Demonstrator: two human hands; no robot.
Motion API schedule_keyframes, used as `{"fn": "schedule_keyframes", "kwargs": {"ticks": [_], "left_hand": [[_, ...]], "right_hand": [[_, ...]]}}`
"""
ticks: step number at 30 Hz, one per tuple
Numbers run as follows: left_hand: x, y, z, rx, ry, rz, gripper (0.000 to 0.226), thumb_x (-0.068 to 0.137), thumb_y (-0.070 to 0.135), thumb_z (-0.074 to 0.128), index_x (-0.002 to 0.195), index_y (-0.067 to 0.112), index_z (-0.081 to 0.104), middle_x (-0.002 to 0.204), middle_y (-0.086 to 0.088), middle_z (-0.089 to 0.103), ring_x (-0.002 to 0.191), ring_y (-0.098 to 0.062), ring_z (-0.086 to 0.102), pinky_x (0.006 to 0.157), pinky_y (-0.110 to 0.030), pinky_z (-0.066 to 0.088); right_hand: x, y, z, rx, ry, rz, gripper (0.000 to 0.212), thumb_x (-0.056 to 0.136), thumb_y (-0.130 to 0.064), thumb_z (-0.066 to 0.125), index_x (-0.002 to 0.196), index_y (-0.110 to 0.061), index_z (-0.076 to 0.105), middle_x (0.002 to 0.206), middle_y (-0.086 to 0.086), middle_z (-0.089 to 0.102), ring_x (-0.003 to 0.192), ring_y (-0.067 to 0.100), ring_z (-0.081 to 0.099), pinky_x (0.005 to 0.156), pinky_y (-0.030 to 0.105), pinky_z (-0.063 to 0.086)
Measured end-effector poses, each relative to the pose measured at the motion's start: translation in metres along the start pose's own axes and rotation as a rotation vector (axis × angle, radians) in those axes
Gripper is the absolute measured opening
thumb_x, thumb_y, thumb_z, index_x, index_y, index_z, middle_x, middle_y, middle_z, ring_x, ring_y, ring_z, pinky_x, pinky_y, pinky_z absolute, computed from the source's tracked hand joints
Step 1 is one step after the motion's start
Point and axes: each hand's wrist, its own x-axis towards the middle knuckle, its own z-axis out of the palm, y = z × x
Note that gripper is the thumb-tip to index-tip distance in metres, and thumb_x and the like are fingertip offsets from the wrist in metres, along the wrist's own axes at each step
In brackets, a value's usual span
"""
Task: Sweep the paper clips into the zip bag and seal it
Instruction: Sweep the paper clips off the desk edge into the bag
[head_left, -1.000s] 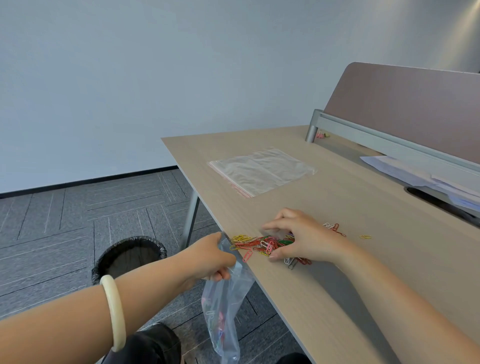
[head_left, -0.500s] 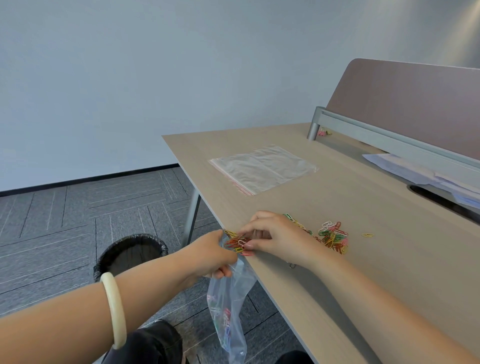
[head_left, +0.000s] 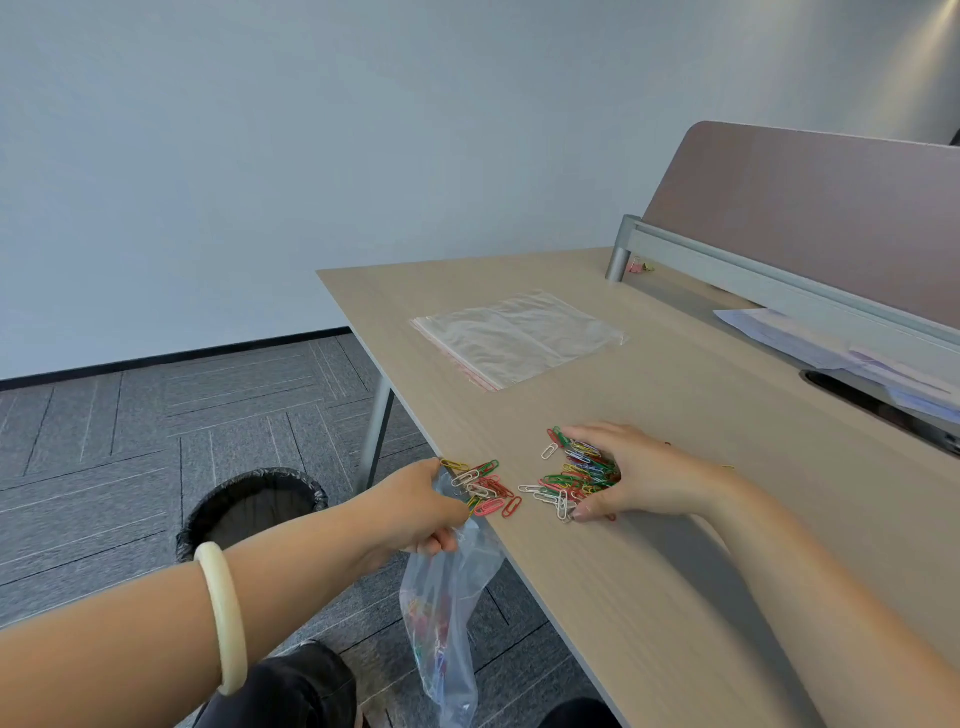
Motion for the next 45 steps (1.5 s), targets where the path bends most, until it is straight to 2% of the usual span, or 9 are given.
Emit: {"fn": "schedule_keyframes", "kwargs": {"ticks": [5,16,19,24,27,31,37,40,45], "left_hand": [[0.0,0.0,0.0,0.0,-0.001,0.007,0.041,0.082,0.005,0.048,0.116,0.026,0.051,0.043,0.002,0.057,0.033,-0.006,0.043,0.043,-0.016,0.036],[0.0,0.001,0.0,-0.016,0.001,-0.002,0.038,0.082,0.004,0.05,0.114,0.023,0.052,0.041,0.001,0.057,0.034,-0.008,0.042,0.046,-0.019,0.035],[0.0,0.0,-0.001,-0.019,0.0,-0.001,0.038,0.082,0.004,0.05,0.112,0.026,0.051,0.04,0.001,0.056,0.034,-0.008,0.042,0.046,-0.019,0.035],[0.001,-0.001,-0.001,-0.013,0.002,-0.003,0.041,0.081,0.003,0.049,0.117,0.024,0.049,0.043,0.0,0.057,0.034,-0.008,0.041,0.044,-0.019,0.035],[0.002,-0.001,-0.001,-0.005,0.004,-0.005,0.043,0.081,0.003,0.049,0.12,0.021,0.05,0.045,-0.001,0.057,0.036,-0.009,0.042,0.046,-0.02,0.035],[0.001,0.0,0.0,-0.015,0.01,0.005,0.041,0.082,0.003,0.049,0.12,0.017,0.051,0.046,-0.001,0.055,0.031,-0.005,0.044,0.043,-0.017,0.034],[0.001,-0.001,0.0,-0.028,-0.001,0.0,0.035,0.082,0.005,0.053,0.112,0.023,0.049,0.051,-0.002,0.057,0.037,-0.006,0.046,0.045,-0.017,0.037],[0.0,0.0,-0.001,-0.031,-0.003,-0.002,0.036,0.083,0.003,0.051,0.107,0.027,0.039,0.046,-0.002,0.057,0.036,-0.008,0.043,0.045,-0.018,0.036],[0.0,-0.001,-0.001,-0.011,-0.004,-0.003,0.058,0.083,0.002,0.049,0.136,0.021,0.033,0.068,-0.011,0.063,0.048,-0.014,0.044,0.049,-0.02,0.037]], "right_hand": [[0.005,-0.016,0.009,0.317,0.066,-0.037,0.071,0.073,-0.019,0.077,0.134,-0.029,0.043,0.131,-0.016,0.05,0.122,0.006,0.045,0.105,0.02,0.032],[0.013,-0.048,0.035,0.446,0.182,-0.166,0.048,0.083,-0.007,0.065,0.125,-0.028,0.055,0.124,-0.016,0.059,0.108,-0.015,0.052,0.096,0.005,0.037],[0.012,-0.051,0.03,0.444,0.194,-0.174,0.057,0.082,-0.02,0.068,0.133,-0.033,0.046,0.137,-0.017,0.048,0.125,-0.007,0.041,0.108,0.018,0.031],[0.012,-0.054,0.03,0.172,0.041,-0.166,0.087,0.077,-0.053,0.061,0.147,-0.028,0.016,0.156,-0.012,0.01,0.138,-0.005,0.005,0.113,0.018,0.007],[0.011,-0.058,0.036,0.119,0.005,-0.209,0.083,0.081,-0.049,0.061,0.147,-0.028,0.016,0.155,-0.013,0.014,0.135,-0.008,0.008,0.111,0.015,0.009],[0.015,-0.061,0.039,0.251,0.072,-0.218,0.069,0.08,-0.039,0.067,0.141,-0.032,0.034,0.145,-0.017,0.04,0.131,-0.009,0.033,0.113,0.021,0.026],[0.015,-0.063,0.038,0.398,0.112,-0.204,0.066,0.08,-0.025,0.07,0.138,-0.033,0.038,0.13,-0.017,0.056,0.117,-0.016,0.045,0.097,-0.002,0.027],[0.009,-0.053,0.024,0.352,0.14,-0.179,0.073,0.076,-0.034,0.072,0.138,-0.038,0.035,0.135,-0.022,0.05,0.117,-0.022,0.04,0.094,-0.005,0.023],[0.0,-0.035,0.021,0.08,0.006,-0.13,0.072,0.085,-0.046,0.057,0.146,-0.029,0.022,0.155,-0.015,0.012,0.14,-0.004,0.009,0.117,0.022,0.01]]}}
